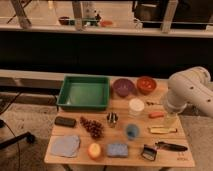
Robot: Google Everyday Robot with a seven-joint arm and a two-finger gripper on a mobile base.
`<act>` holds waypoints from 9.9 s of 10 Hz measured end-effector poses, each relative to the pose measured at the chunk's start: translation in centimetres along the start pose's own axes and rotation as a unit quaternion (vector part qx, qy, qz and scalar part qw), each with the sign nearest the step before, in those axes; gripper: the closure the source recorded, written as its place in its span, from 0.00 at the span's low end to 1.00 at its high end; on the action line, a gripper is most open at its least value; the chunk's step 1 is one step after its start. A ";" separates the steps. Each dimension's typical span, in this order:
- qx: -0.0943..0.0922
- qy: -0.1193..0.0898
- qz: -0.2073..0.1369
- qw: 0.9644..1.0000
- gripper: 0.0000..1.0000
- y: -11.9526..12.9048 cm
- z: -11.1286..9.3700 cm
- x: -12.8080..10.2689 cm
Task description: Wipe table surface with eraser
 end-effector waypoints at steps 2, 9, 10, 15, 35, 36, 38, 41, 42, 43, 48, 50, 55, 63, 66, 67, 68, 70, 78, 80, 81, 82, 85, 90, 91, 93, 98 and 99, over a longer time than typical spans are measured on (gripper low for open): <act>0.000 0.000 0.000 1.000 0.20 0.0 0.0 0.0; 0.000 0.000 0.000 1.000 0.20 0.0 0.0 0.0; 0.000 0.000 0.000 1.000 0.20 0.0 0.0 0.0; 0.000 0.000 0.000 1.000 0.20 0.0 -0.1 0.0; -0.028 -0.135 -0.146 0.980 0.20 5.2 0.5 -20.2; -0.034 -0.151 -0.161 0.975 0.20 5.8 0.8 -22.7; -0.033 -0.152 -0.159 0.975 0.20 5.8 0.8 -22.7; -0.033 -0.152 -0.160 0.975 0.20 5.9 0.8 -22.8; -0.033 -0.152 -0.160 0.975 0.20 5.9 0.8 -22.8; -0.033 -0.155 -0.161 0.974 0.20 5.9 0.9 -23.1; -0.027 -0.187 -0.190 0.964 0.20 7.5 2.6 -30.0; -0.025 -0.202 -0.206 0.957 0.20 8.1 3.3 -34.5; -0.026 -0.241 -0.246 0.939 0.20 8.0 6.2 -43.0; -0.023 -0.252 -0.254 0.934 0.20 6.3 8.7 -47.8; -0.023 -0.252 -0.255 0.933 0.20 6.3 8.8 -47.8; -0.023 -0.252 -0.256 0.933 0.20 6.3 8.8 -48.0; -0.023 -0.252 -0.256 0.933 0.20 6.3 8.8 -47.9; -0.022 -0.251 -0.255 0.933 0.20 6.2 8.8 -47.8; -0.014 -0.261 -0.287 0.921 0.20 5.3 9.9 -52.1; -0.011 -0.261 -0.291 0.920 0.20 4.8 10.3 -52.5; -0.006 -0.260 -0.288 0.922 0.20 3.9 10.7 -52.3; -0.003 -0.260 -0.286 0.922 0.20 3.4 10.9 -52.2; 0.002 -0.261 -0.287 0.922 0.20 2.4 11.6 -52.6; 0.003 -0.262 -0.293 0.919 0.20 1.6 13.1 -54.0; 0.004 -0.263 -0.294 0.919 0.20 1.3 13.4 -54.3; 0.005 -0.263 -0.294 0.919 0.20 0.9 13.8 -54.5; 0.006 -0.258 -0.285 0.923 0.20 0.2 15.0 -53.8; 0.006 -0.257 -0.282 0.925 0.20 0.1 15.3 -53.6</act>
